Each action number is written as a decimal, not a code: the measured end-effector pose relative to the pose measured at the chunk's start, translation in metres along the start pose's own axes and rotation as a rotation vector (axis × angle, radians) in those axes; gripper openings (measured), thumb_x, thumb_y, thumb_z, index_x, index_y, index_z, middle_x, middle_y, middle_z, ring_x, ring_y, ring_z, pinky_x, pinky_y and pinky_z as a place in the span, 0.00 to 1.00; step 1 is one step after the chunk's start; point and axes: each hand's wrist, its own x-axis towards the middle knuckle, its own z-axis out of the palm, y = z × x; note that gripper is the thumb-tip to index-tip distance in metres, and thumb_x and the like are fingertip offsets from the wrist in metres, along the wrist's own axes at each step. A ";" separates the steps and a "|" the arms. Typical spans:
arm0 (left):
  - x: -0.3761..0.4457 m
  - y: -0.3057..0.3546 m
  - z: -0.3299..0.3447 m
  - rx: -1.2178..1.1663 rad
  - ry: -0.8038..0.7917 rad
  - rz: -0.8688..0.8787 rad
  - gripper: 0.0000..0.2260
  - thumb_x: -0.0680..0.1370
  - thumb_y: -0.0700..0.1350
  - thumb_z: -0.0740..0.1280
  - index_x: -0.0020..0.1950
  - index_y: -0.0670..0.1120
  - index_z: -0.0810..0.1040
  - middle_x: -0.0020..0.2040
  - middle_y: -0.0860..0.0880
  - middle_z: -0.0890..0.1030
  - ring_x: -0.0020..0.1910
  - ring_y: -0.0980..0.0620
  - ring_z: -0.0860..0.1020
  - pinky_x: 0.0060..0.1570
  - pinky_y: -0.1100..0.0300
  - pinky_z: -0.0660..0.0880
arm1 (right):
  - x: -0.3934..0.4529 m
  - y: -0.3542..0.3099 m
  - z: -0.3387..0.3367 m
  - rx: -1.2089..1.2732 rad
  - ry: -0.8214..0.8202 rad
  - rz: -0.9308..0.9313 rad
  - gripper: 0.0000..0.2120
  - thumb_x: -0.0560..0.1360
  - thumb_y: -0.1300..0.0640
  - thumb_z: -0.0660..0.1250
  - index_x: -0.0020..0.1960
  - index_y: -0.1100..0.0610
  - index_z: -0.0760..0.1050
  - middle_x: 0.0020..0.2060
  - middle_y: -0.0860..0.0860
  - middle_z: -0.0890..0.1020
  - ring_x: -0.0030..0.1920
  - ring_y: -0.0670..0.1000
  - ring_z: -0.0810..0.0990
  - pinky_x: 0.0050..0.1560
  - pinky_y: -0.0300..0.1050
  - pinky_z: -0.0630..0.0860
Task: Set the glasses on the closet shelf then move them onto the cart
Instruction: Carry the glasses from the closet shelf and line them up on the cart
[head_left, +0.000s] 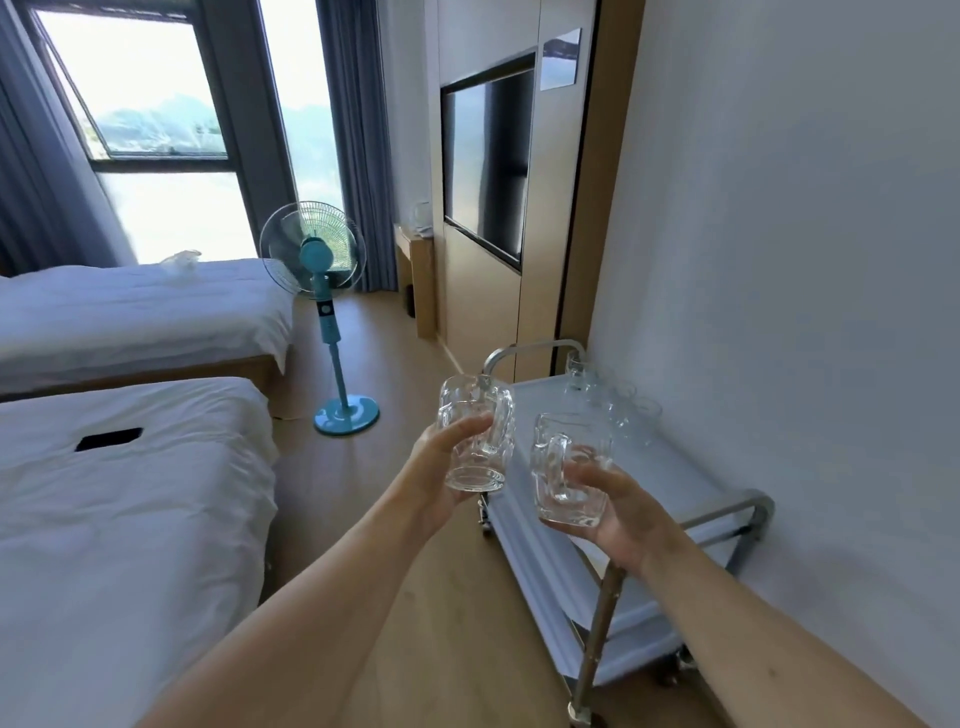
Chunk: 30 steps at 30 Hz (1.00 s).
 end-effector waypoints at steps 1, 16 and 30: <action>0.008 0.000 -0.001 0.008 -0.009 -0.008 0.33 0.64 0.49 0.80 0.68 0.43 0.78 0.56 0.41 0.83 0.47 0.44 0.82 0.48 0.49 0.81 | 0.006 0.000 -0.003 0.009 0.019 0.001 0.35 0.57 0.56 0.82 0.62 0.56 0.75 0.57 0.58 0.83 0.58 0.62 0.83 0.57 0.64 0.80; 0.147 0.037 0.002 0.165 0.035 0.003 0.36 0.62 0.48 0.83 0.67 0.43 0.74 0.57 0.40 0.84 0.47 0.42 0.84 0.45 0.50 0.82 | 0.136 -0.026 -0.051 0.095 0.066 -0.062 0.44 0.51 0.55 0.87 0.65 0.57 0.75 0.57 0.60 0.83 0.57 0.64 0.83 0.59 0.69 0.78; 0.278 0.001 0.021 0.248 -0.030 -0.090 0.36 0.64 0.47 0.83 0.68 0.41 0.75 0.62 0.37 0.82 0.49 0.41 0.83 0.48 0.48 0.81 | 0.205 -0.029 -0.141 0.250 0.200 -0.036 0.37 0.57 0.60 0.82 0.65 0.55 0.76 0.55 0.59 0.84 0.54 0.62 0.84 0.52 0.62 0.81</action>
